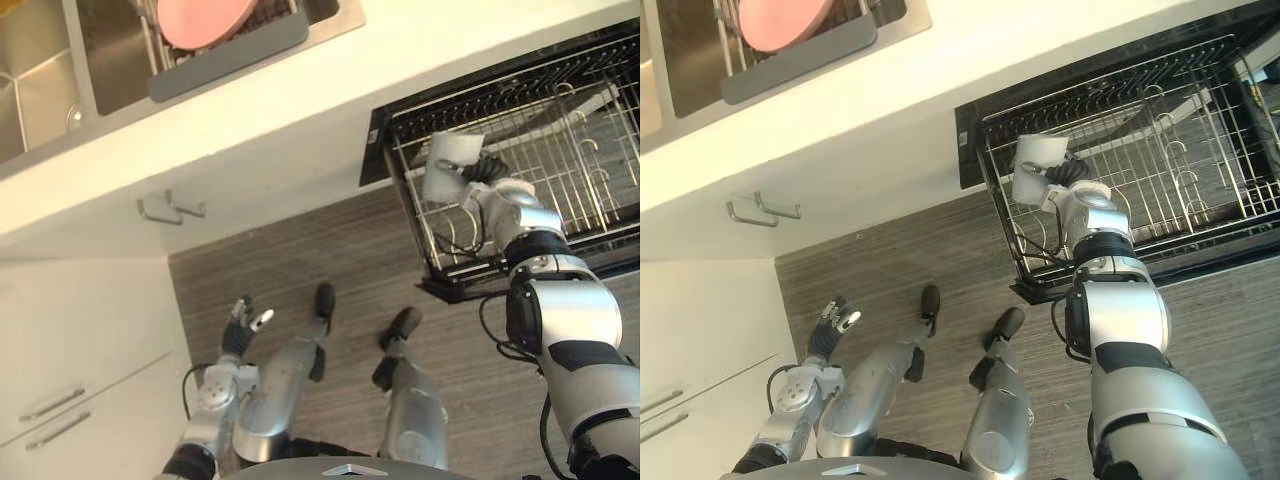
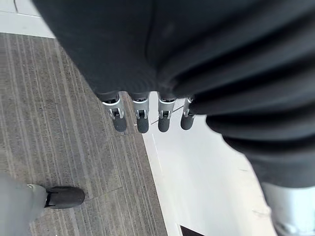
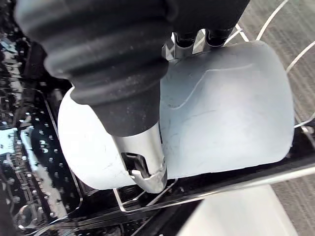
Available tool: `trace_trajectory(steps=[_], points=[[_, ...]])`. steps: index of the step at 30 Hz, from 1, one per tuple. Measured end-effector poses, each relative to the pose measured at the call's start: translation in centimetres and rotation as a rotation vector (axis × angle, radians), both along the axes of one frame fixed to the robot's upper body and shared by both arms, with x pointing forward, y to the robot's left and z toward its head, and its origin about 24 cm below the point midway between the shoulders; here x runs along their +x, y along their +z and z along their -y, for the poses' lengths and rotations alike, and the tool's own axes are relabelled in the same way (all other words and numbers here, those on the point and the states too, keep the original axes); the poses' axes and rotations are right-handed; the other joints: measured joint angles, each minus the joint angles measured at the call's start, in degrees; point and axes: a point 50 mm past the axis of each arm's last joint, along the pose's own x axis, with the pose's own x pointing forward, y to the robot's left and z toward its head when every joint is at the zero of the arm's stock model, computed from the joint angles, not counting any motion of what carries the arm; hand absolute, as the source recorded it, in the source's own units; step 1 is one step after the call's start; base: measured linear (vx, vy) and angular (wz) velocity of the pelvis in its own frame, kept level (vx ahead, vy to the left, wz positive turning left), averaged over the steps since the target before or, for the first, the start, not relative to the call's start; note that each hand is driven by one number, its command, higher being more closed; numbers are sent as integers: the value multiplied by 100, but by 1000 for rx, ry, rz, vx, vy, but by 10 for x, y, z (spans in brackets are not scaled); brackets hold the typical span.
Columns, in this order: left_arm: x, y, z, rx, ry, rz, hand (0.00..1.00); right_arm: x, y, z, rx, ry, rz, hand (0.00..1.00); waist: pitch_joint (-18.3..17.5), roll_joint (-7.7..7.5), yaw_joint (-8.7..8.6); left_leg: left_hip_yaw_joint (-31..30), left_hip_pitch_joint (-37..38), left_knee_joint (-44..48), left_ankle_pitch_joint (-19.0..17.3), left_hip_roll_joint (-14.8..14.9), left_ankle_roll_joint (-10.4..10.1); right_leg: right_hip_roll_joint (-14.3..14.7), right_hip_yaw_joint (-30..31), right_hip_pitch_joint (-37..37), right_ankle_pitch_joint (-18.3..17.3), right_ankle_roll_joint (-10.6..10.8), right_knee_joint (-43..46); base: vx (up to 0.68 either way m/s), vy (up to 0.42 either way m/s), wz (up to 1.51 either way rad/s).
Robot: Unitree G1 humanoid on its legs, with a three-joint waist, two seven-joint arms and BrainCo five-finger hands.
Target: Walk over to the sink, pick up the cup, carry it to the dishwasher, place the cup inside the dishwasher, then close the dishwasher door
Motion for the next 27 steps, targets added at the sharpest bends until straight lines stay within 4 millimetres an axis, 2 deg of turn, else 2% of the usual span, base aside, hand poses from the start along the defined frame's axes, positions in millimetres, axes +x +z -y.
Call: trace_trajectory(steps=[2,8,9,15,18,24,27], points=[[-1,-1,5,-12,-5,-5,0,-1,-2,2,-17,-13,-24,100,35,78,-13,-80,-1,-52,41,-16,-25,-57,-77,-51,-107,2,176,-5,-19,18],[-7,-5,8,-38,-3,-39,0,0,2,4,-58,-23,-41,100,31,83,30,-176,-87,-181,171,-17,-107,-188,-109,-367,-374,-52,694,0,-43,10],[-8,-5,9,-39,-7,-41,0,0,2,4,-55,-23,-44,0,31,84,34,-206,-93,-182,185,-21,-125,-218,-117,-413,-466,-89,815,6,-68,12],[-8,-5,10,-38,-11,-44,0,2,3,-1,-156,75,-55,0,26,91,48,-323,-94,-194,227,-5,-189,-314,-217,-519,-741,-163,1207,-4,-73,10],[-8,-5,10,-37,-8,-41,0,4,8,-5,-216,111,-32,0,21,99,42,-318,-94,-198,236,20,-211,-305,-208,-550,-754,-160,1258,-19,-69,-2],[-5,2,10,-42,8,-9,0,10,32,-13,-316,151,46,0,21,99,18,-208,-38,-195,249,47,-198,-278,-87,-577,-751,-169,1255,-27,-56,-9],[-6,1,8,-39,13,-10,0,10,47,-14,-373,180,97,0,21,98,6,-161,21,-195,245,115,-204,-172,-77,-468,-684,-205,1087,-25,-62,-10]])
